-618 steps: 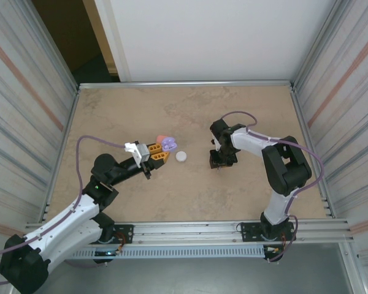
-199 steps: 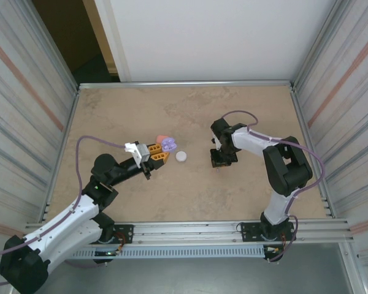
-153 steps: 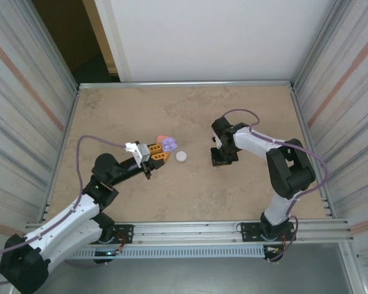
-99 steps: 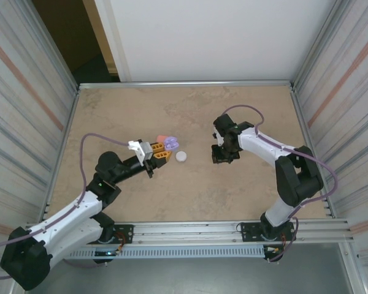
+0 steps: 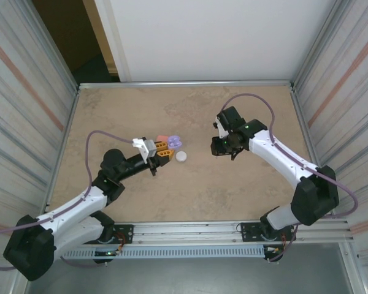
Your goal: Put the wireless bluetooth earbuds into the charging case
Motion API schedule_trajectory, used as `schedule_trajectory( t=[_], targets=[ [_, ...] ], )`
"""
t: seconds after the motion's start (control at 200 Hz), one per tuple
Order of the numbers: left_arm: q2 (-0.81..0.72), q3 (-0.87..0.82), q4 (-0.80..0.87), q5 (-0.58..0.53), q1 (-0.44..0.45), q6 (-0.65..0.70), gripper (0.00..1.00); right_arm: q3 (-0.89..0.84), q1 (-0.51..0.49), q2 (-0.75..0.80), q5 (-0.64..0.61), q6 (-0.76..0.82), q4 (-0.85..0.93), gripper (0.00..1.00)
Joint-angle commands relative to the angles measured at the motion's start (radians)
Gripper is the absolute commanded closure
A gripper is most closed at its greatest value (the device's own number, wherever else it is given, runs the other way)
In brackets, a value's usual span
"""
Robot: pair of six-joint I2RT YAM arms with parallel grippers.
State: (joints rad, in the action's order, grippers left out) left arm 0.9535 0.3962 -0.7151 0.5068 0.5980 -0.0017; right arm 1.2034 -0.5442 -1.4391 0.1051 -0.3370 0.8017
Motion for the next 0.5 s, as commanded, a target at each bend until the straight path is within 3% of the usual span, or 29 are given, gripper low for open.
schedule_trajectory(
  t=[0.0, 0.496],
  targets=[
    [0.016, 0.016, -0.071, 0.025, 0.006, -0.016, 1.00, 0.048, -0.020, 0.046, -0.011, -0.023, 0.030, 0.79],
    [0.072, 0.027, -0.135, 0.035, 0.005, -0.029, 1.00, 0.134, -0.061, 0.157, 0.057, -0.043, -0.076, 0.79]
  ],
)
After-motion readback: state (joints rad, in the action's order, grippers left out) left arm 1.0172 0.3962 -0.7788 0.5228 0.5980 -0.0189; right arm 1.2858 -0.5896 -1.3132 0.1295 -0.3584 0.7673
